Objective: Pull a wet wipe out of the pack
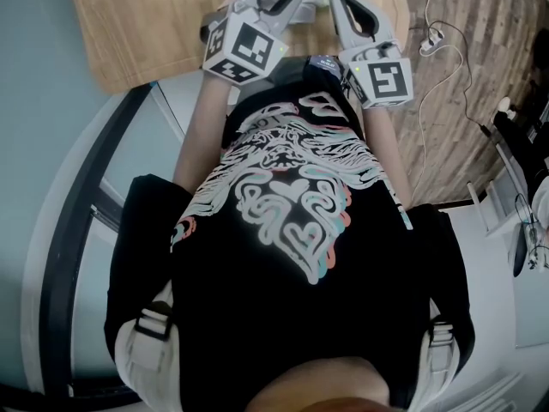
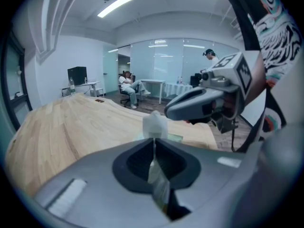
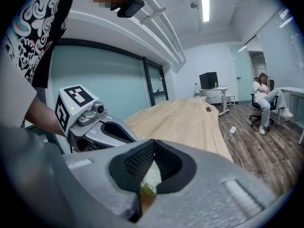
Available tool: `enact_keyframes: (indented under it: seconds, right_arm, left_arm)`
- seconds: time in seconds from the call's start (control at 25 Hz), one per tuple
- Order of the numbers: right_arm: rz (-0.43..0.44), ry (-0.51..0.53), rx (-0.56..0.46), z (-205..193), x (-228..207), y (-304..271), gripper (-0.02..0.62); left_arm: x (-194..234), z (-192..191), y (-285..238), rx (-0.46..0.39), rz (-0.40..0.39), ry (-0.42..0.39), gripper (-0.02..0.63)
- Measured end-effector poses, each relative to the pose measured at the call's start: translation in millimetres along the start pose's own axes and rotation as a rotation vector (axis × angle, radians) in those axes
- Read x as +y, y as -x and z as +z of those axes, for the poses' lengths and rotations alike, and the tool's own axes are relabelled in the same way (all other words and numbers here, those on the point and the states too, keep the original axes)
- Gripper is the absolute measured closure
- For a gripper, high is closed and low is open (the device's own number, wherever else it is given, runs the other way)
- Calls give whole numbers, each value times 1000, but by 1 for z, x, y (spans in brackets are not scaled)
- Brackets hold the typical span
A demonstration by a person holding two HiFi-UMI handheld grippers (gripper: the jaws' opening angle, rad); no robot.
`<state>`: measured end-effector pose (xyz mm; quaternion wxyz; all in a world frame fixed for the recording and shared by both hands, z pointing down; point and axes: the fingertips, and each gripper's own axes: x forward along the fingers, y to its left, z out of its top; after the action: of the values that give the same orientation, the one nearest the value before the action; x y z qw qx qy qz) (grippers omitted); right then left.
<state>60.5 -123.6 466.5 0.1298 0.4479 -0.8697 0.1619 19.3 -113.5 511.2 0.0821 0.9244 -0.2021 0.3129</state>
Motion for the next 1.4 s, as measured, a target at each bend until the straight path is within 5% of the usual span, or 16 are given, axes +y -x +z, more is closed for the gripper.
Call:
enact_keyframes:
  seconds: [1.4]
  right_arm:
    - [-28,14,-27,27,-3,4,595]
  left_arm:
    - [9,39,23,-155,-66,75,606]
